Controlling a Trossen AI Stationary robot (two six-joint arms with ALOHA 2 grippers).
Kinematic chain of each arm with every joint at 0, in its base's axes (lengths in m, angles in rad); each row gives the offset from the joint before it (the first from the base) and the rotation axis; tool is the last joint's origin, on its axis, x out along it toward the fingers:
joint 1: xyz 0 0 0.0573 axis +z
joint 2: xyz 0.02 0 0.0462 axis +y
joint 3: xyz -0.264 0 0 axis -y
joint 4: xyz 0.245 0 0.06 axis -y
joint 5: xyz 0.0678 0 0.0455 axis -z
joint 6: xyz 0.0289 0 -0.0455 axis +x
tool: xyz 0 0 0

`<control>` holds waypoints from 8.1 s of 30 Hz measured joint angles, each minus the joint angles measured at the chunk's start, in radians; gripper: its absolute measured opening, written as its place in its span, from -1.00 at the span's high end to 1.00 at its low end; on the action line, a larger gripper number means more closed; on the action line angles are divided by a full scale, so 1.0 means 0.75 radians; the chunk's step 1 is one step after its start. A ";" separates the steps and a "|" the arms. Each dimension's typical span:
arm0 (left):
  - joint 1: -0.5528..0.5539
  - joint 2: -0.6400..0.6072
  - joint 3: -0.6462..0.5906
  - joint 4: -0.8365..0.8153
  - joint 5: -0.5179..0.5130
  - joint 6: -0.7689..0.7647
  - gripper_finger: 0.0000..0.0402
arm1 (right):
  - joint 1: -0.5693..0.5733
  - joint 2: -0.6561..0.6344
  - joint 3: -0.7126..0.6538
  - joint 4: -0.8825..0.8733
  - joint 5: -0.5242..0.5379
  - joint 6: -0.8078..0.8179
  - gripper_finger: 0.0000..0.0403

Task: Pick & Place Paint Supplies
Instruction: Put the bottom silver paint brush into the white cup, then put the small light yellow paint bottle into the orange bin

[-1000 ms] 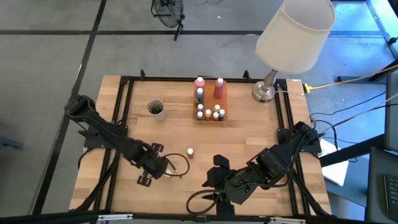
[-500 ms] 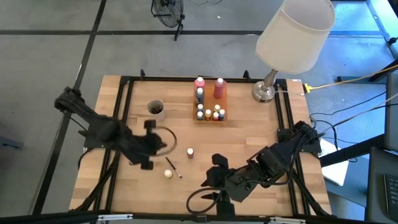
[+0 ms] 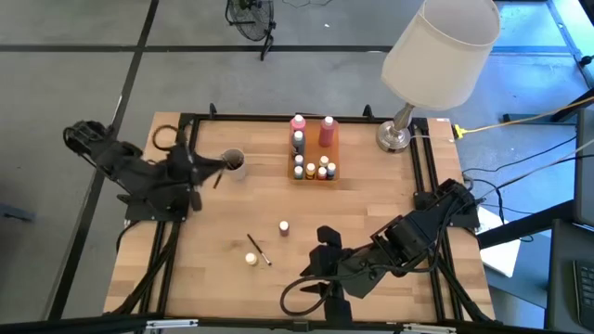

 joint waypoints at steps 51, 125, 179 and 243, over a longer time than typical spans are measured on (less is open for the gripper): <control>1.395 -0.890 -1.237 1.013 1.043 0.265 0.99 | -0.202 -0.017 0.000 0.075 -0.078 0.027 0.29; 1.717 -0.828 -1.512 1.842 1.670 -0.020 0.05 | -0.282 -0.018 0.000 0.108 -0.170 -0.009 0.28; 1.279 -0.052 -0.124 1.224 2.628 -0.256 0.04 | -0.049 -0.018 0.000 0.146 0.020 -0.028 0.29; -0.262 0.720 -0.123 0.527 0.855 -0.930 -0.19 | 0.336 0.095 0.000 0.216 0.167 -0.023 0.28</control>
